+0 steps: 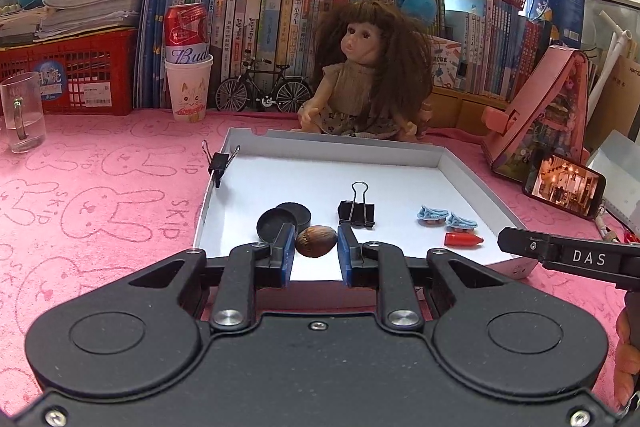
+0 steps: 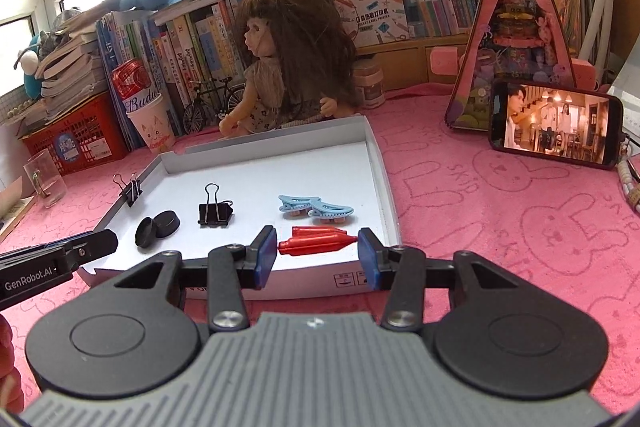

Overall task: Organize rigid objects
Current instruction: 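Carry the nut to the tray while right gripper lowers and releases the red crayon inside, then lower the brown nut onto the tray floor and open left gripper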

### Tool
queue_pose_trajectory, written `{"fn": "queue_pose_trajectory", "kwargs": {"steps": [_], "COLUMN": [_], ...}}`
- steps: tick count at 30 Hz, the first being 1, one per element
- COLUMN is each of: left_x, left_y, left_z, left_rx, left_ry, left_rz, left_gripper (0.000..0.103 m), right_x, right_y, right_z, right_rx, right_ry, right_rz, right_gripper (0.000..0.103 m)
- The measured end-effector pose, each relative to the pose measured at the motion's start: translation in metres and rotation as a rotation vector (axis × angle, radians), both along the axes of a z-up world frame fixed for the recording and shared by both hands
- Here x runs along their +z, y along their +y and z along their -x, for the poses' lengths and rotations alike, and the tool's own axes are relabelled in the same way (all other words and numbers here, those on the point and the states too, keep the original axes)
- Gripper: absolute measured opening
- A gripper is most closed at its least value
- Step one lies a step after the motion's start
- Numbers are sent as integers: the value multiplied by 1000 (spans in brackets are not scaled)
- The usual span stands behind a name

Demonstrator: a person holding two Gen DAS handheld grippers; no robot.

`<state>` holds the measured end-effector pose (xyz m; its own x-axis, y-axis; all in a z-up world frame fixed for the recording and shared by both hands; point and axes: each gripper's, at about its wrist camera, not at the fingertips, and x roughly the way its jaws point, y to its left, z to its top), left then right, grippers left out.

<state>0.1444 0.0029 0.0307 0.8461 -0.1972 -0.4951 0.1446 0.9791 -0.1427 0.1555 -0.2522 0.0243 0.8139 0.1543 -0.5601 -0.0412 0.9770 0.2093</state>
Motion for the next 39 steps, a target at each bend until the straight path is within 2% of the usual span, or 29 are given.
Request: {"fn": "queue_pose_trajectory", "kwargs": {"steps": [10,14,22,30,39], "left_x": [-5,-12,-24,-25,-27], "left_y": [2,2,4,4,-3], "left_z": [-38,-47,-64,-79,-108], "left_rx": [-11,-22,8,20,33], "left_ry": [85,116,143,121,109], "left_rz": [0,-2,-35,-70,-87], "left_gripper": [21,21,21,21,21], "right_x": [-3,-8,-12,-13,-18], "right_y": [2,7,13,12,9], "right_z": [-46,-55,-66,-76,-96], "right_rx": [-2,7,16,25,13], "right_ry": [186,224,226,204,215], "right_rz": [-49,-44,-16,17,2], "right_gripper": [49,49,49,49,49]}}
